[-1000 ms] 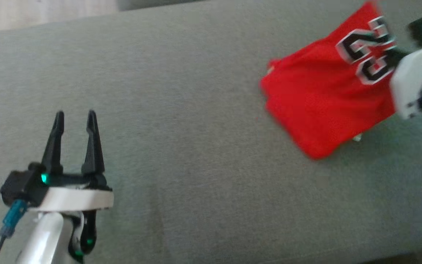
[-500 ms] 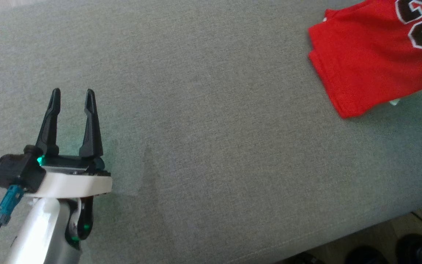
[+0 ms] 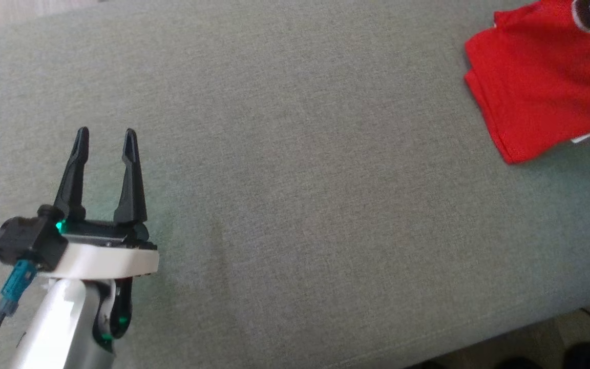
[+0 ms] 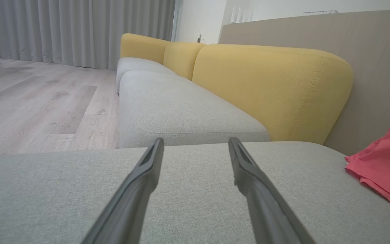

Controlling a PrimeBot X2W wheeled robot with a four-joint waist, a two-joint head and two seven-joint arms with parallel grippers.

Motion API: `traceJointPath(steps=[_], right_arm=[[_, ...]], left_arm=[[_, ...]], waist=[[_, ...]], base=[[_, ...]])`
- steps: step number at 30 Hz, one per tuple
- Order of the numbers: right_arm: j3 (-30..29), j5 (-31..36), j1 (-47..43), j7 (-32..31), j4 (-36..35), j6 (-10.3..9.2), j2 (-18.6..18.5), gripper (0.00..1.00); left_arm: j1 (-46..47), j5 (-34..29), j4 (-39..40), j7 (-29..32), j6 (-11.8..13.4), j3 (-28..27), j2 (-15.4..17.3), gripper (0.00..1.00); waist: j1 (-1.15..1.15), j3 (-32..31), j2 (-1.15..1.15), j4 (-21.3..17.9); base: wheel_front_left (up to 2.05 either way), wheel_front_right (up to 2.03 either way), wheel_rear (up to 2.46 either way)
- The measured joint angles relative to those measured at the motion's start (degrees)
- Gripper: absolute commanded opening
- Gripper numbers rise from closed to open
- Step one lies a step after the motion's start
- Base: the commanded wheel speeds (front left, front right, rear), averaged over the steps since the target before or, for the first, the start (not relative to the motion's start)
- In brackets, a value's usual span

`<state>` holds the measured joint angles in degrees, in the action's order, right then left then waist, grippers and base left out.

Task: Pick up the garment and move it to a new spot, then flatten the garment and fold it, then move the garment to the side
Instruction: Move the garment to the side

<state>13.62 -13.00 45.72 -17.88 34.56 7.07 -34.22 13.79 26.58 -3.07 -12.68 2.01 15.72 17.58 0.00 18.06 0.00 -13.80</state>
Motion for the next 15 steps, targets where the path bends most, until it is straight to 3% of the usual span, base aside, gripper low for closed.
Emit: traceJointPath(steps=[8,15], right_arm=[[0.03,-0.03,-1.38,3.59,-0.15,0.0,1.05,1.0],[-1.8,-3.31,-8.52,6.89,-6.1,0.0,4.7,1.0]], left_arm=[[-0.3,0.31,-0.55,-0.11,0.1,0.56,-0.25,1.0],[-3.89,1.21,-2.23,-1.08,0.34,0.59,-1.86,1.0]], waist=[[0.0,-2.32,0.0,1.21],[-0.01,-6.86,0.0,3.32]], base=[[0.0,0.0,0.0],[0.0,0.0,0.0]])
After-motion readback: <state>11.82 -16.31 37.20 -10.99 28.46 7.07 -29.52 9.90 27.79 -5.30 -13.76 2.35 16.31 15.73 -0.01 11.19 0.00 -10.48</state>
